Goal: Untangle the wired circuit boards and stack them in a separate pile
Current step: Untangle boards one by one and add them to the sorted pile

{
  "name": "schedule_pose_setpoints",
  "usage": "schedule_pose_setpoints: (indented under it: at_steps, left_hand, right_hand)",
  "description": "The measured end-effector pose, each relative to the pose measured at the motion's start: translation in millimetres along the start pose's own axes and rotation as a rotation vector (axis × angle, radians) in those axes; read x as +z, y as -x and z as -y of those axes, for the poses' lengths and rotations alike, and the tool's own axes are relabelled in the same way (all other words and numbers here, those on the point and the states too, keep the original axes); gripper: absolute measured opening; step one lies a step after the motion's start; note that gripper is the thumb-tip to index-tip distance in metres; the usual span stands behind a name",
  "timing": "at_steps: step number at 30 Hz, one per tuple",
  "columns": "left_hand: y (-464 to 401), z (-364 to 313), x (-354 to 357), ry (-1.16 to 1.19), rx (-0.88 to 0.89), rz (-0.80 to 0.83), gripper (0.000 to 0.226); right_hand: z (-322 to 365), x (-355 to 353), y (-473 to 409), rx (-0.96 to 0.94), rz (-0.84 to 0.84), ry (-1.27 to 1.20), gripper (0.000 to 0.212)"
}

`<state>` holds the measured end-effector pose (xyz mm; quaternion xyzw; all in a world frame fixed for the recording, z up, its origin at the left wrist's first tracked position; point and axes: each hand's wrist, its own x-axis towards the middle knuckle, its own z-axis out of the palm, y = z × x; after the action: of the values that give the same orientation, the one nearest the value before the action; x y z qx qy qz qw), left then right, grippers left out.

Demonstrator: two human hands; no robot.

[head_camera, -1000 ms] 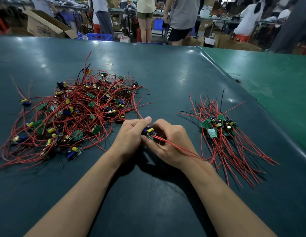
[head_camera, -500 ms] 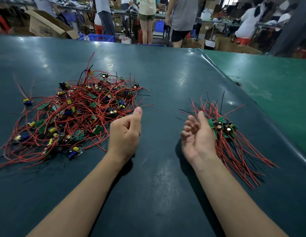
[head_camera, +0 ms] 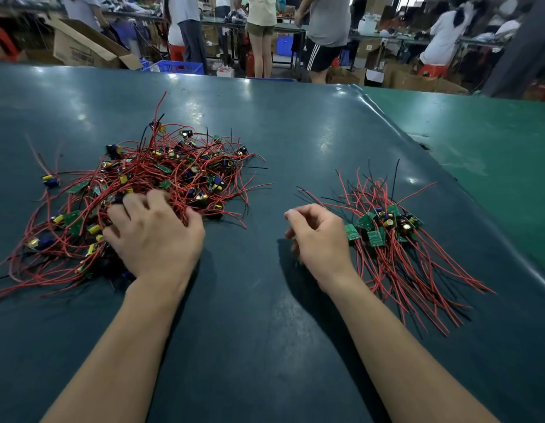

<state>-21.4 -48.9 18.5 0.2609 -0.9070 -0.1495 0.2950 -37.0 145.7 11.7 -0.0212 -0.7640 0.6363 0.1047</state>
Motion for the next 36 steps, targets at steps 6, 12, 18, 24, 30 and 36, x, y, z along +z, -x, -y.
schedule_pose_setpoints:
  at_steps: [6,12,18,24,30,36]
  left_hand:
    - [-4.5,5.0,4.4,-0.053,-0.033,0.138,0.043]
    - [-7.2,7.4,6.9,0.015,0.01,0.041,0.032]
    - [-5.8,6.7,5.8,0.26,0.073,-0.19,0.026]
    - [-2.1,-4.5,-1.6,0.469,0.374,-0.522,0.024]
    - [35.7,-37.4,4.9,0.684,1.01,-0.243,0.017]
    - [39.9,-43.3,13.6,0.773,1.075,0.016,0.02]
  right_hand:
    - [-4.9,-13.3,-12.6,0.053,-0.198,0.114,0.012]
    - [-6.8,-28.9,-21.2,0.015,-0.301,0.176,0.013]
    - [-7.2,-21.5,-12.0,-0.07,-0.165,0.303,0.018]
    - [-4.7,-12.1,-8.7,-0.117,-0.1,0.196,0.011]
    - [-9.5,4.2,-2.1,-0.318,0.309,0.098,0.054]
    - [-8.8,3.1,-7.2,-0.364,0.266,0.005,0.022]
